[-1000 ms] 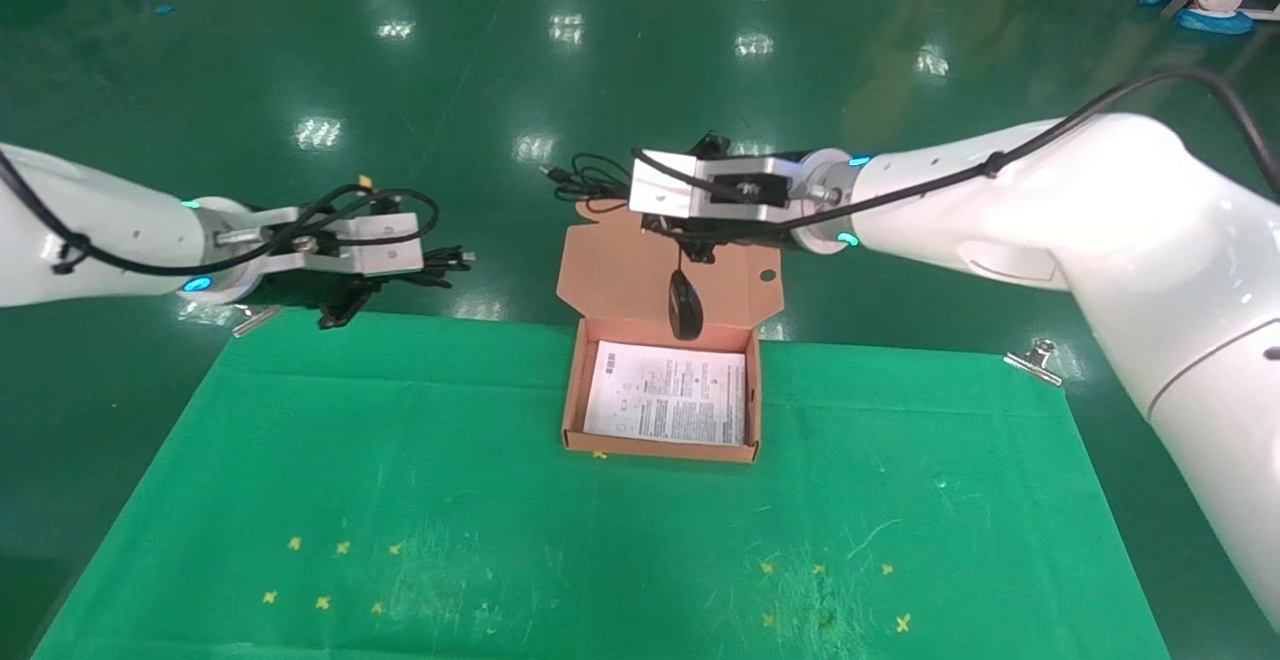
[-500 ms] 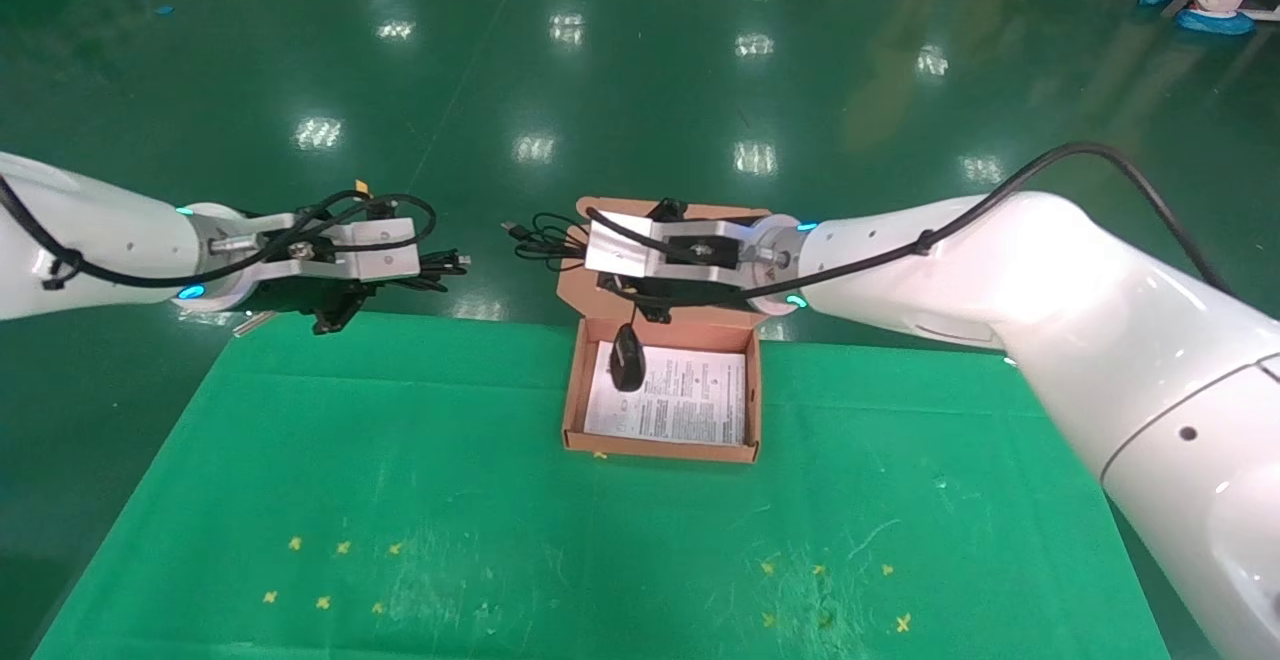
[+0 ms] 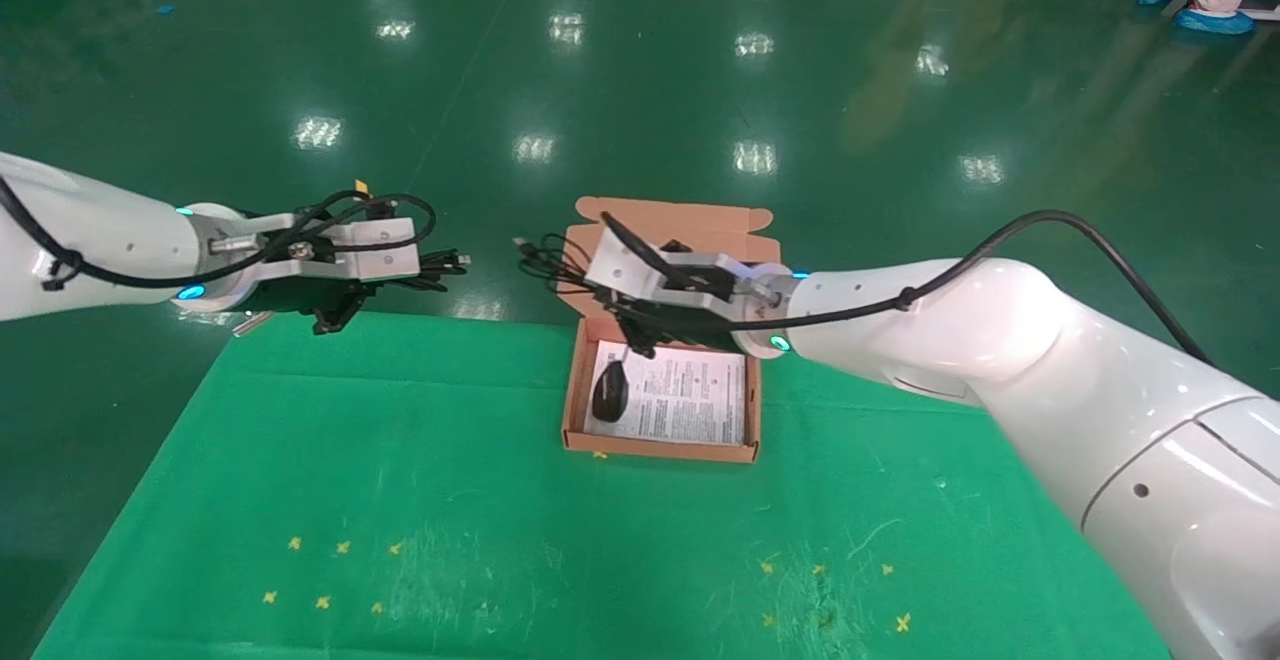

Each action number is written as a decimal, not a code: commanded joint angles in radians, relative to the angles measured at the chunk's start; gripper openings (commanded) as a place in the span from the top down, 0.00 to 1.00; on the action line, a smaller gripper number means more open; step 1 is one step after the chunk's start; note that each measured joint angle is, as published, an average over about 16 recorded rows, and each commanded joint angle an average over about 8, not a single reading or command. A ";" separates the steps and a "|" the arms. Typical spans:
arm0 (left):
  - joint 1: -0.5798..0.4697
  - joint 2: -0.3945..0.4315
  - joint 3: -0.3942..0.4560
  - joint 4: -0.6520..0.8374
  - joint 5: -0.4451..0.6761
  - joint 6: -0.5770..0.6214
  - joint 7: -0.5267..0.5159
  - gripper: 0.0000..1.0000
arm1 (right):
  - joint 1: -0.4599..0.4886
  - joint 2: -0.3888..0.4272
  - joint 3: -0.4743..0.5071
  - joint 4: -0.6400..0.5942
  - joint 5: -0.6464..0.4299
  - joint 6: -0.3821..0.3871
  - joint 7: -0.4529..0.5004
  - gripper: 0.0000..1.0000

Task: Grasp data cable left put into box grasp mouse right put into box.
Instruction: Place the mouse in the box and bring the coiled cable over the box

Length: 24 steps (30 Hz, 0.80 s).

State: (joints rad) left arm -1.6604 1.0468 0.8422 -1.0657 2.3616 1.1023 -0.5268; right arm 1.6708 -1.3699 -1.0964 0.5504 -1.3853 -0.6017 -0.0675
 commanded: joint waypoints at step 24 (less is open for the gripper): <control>0.001 0.000 0.000 -0.002 0.001 0.001 -0.001 1.00 | -0.026 0.001 -0.200 -0.113 0.075 0.078 0.120 0.44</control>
State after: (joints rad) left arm -1.6597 1.0464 0.8421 -1.0676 2.3623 1.1030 -0.5280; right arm 1.6455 -1.3684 -1.2899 0.4380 -1.3116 -0.5255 0.0495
